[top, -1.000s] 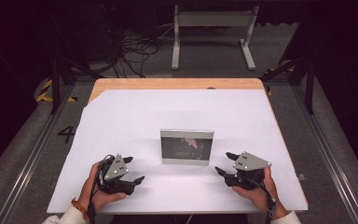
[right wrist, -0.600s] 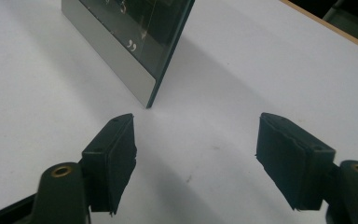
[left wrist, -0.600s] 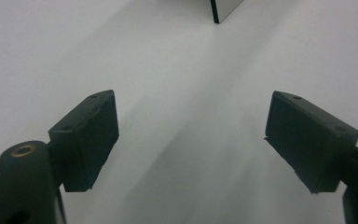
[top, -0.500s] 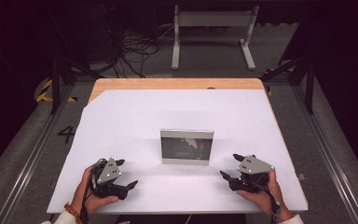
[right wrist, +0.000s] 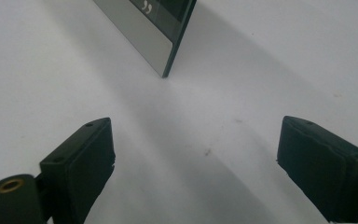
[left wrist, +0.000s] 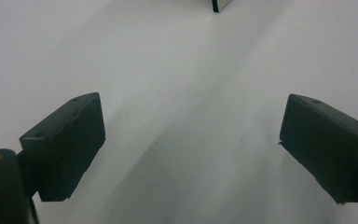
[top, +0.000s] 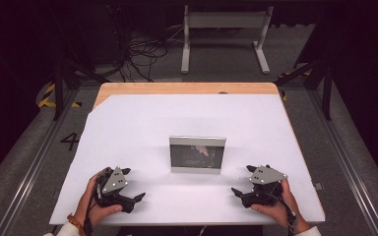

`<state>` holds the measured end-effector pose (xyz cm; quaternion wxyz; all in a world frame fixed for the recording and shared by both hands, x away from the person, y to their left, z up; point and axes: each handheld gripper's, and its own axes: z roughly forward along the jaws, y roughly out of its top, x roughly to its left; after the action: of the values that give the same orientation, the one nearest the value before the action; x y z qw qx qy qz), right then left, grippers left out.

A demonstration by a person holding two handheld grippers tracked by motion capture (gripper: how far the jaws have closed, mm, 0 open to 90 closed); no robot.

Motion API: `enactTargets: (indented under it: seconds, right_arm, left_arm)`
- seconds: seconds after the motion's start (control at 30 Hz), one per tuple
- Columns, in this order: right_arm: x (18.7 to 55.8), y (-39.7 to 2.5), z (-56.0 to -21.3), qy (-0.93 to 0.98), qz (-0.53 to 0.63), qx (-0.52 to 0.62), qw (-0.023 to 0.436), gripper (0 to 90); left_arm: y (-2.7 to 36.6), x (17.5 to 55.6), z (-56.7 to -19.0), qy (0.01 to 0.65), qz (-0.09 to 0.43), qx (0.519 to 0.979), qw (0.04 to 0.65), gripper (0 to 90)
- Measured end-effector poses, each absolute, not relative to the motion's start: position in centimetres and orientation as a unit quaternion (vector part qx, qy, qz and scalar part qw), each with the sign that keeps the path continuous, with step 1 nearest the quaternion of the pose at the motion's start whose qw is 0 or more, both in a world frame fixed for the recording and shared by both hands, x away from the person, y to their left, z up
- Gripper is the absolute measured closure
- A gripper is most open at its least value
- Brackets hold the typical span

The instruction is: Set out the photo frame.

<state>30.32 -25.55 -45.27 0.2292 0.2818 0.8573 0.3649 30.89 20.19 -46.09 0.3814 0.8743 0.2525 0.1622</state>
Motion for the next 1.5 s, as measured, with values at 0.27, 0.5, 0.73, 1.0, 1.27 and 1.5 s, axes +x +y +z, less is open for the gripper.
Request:
enactTargets:
  seconds: [0.27,0.5,0.73,1.0,1.27,1.5]
  right_arm:
    - [30.3,-25.4,-45.4,0.857,0.361,0.286,0.230,11.2]
    - [30.1,-25.4,-45.5,0.858,0.351,0.287,0.243,10.2]
    - [30.0,-25.4,-45.7,0.860,0.345,0.286,0.246,10.3]
    - [29.9,-25.3,-45.7,0.860,0.342,0.282,0.254,10.3]
    - [29.7,-25.3,-45.7,0.859,0.342,0.282,0.255,10.3]
    - [29.6,-25.5,-45.7,0.860,0.340,0.283,0.255,10.4]
  left_arm:
    - [20.1,30.9,-46.2,0.255,0.165,0.873,0.381,6.5]
    - [20.2,31.1,-46.1,0.264,0.180,0.868,0.381,5.9]
    - [19.7,31.2,-46.3,0.258,0.180,0.874,0.370,5.9]
    - [19.3,31.2,-46.5,0.253,0.179,0.879,0.363,5.9]
    - [19.0,31.4,-46.5,0.254,0.184,0.880,0.358,5.8]
    - [18.7,31.6,-46.6,0.250,0.182,0.883,0.353,5.9]
